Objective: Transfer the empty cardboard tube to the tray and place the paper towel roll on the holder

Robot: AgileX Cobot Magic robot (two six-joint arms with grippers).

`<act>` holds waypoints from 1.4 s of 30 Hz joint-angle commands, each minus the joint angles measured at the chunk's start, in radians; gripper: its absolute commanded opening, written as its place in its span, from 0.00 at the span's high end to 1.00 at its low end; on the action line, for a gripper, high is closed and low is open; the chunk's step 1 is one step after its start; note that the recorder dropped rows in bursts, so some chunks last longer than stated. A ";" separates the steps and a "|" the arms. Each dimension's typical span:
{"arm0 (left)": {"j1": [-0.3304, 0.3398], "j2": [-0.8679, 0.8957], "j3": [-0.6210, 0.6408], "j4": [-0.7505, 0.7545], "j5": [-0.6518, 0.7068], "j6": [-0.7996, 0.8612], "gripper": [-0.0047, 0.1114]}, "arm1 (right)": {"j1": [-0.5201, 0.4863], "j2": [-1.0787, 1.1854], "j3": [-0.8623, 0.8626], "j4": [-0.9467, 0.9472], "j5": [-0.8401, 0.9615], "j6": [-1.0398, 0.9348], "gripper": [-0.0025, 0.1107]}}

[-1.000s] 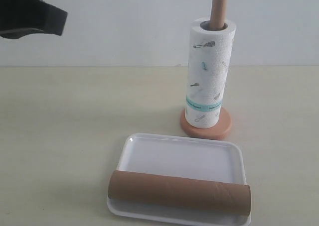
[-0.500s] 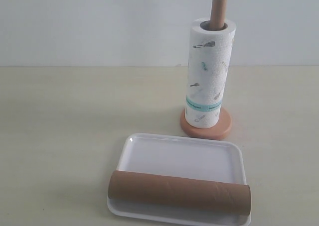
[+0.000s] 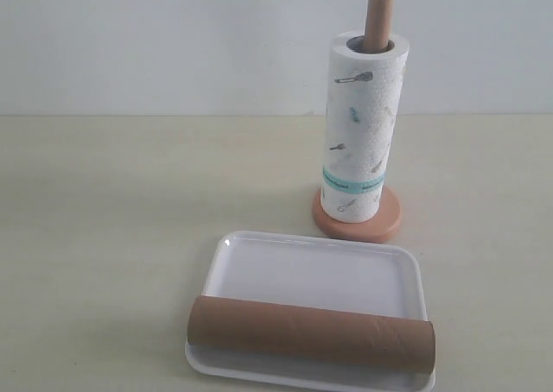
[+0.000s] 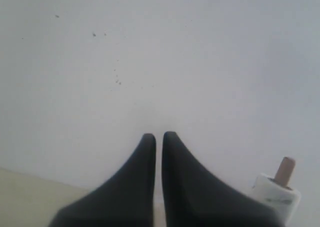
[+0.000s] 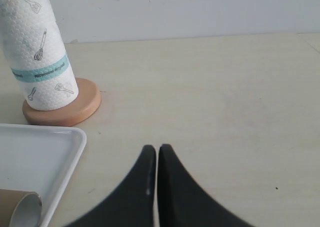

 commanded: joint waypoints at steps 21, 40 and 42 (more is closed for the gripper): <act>0.051 -0.005 0.124 -0.373 0.335 0.818 0.92 | 0.003 -0.004 0.000 -0.003 -0.003 0.000 0.97; 0.088 -0.005 0.124 -0.380 0.378 0.782 0.92 | 0.003 -0.004 0.000 -0.003 -0.005 0.000 0.97; 0.088 -0.005 0.124 -0.380 0.378 0.782 0.92 | 0.003 -0.004 0.000 -0.003 -0.005 0.000 0.97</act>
